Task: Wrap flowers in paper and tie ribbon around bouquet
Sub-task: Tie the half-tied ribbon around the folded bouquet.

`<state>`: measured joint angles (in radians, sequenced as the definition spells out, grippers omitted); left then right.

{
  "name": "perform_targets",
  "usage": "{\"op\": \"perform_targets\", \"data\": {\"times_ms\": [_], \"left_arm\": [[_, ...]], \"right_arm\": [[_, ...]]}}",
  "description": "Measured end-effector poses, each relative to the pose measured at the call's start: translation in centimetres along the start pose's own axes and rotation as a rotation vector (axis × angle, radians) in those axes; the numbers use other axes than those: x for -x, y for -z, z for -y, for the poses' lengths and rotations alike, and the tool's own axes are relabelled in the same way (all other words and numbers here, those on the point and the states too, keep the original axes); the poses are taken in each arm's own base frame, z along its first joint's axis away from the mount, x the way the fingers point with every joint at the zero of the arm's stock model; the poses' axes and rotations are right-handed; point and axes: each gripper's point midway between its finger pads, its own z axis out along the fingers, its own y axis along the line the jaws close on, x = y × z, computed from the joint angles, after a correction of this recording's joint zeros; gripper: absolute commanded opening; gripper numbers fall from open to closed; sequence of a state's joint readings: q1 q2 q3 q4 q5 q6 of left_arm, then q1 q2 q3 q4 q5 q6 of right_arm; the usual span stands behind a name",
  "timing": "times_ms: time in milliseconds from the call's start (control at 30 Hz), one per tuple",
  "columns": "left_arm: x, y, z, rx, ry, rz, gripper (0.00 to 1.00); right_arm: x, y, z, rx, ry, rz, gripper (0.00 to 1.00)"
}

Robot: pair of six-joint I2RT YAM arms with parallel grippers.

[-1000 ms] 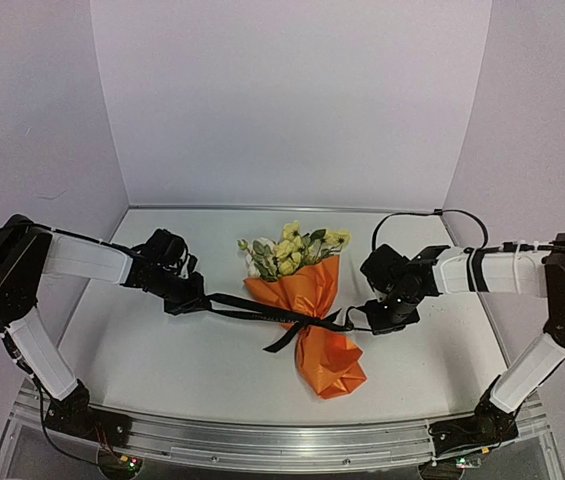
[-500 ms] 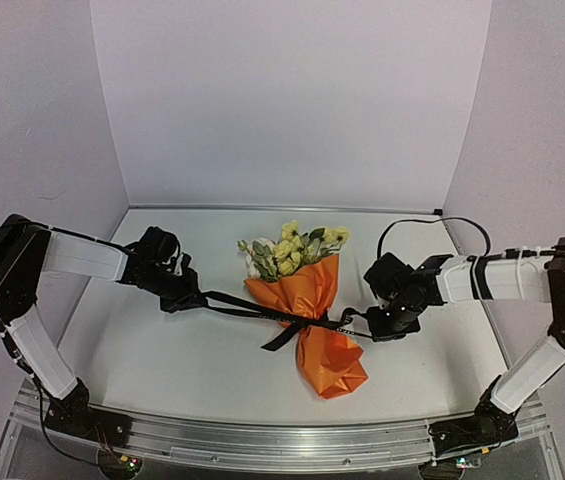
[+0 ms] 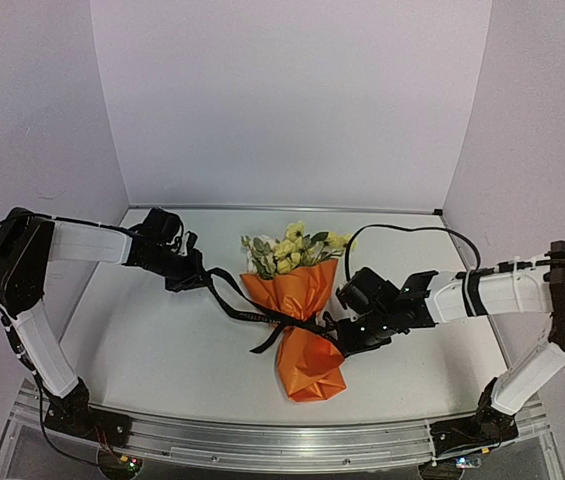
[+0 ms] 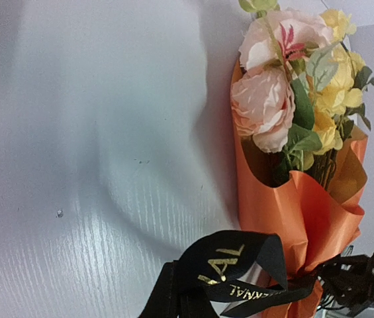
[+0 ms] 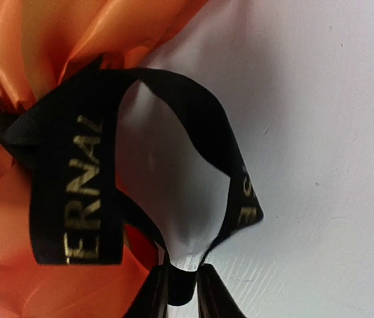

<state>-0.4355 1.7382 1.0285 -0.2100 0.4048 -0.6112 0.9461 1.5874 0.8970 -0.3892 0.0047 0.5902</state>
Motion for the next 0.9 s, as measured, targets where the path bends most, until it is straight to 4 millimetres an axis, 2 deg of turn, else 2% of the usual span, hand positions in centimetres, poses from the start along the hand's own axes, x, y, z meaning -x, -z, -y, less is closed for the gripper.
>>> {"op": "perform_targets", "data": {"times_ms": [100,167,300,367,433,500,567,667,733,900], "left_arm": [[-0.4,0.2,-0.1,0.007,-0.018,-0.015,0.48],[-0.5,0.5,-0.2,0.018,-0.030,-0.017,0.57],[-0.1,2.2,0.2,0.044,-0.061,0.029,0.59],[0.4,3.4,1.0,0.048,-0.087,0.069,0.59],[0.4,4.2,2.3,0.045,-0.124,0.101,0.57],[-0.4,4.2,4.4,0.025,-0.179,0.101,0.55],[-1.9,3.6,6.9,-0.008,-0.244,0.076,0.54],[-4.0,2.6,10.3,-0.066,-0.316,0.032,0.53],[-5.4,1.7,11.9,-0.096,-0.351,-0.005,0.53],[-8.2,-0.7,12.8,-0.115,-0.398,-0.093,0.53]], "right_arm": [[0.0,1.8,0.2,0.013,0.025,0.014,0.42],[0.4,3.6,0.1,0.031,0.043,0.030,0.44],[3.0,7.1,-1.6,0.096,0.066,0.060,0.35],[5.4,8.5,-3.4,0.146,0.068,0.076,0.34],[8.1,9.0,-5.6,0.201,0.069,0.094,0.30],[10.0,8.3,-7.2,0.249,0.063,0.096,0.26],[10.1,6.5,-7.6,0.273,0.048,0.057,0.26],[8.8,3.3,-6.7,0.265,0.013,-0.023,0.27],[7.3,1.6,-5.6,0.247,-0.011,-0.073,0.27],[4.1,-0.6,-3.7,0.223,-0.075,-0.148,0.28]]}}
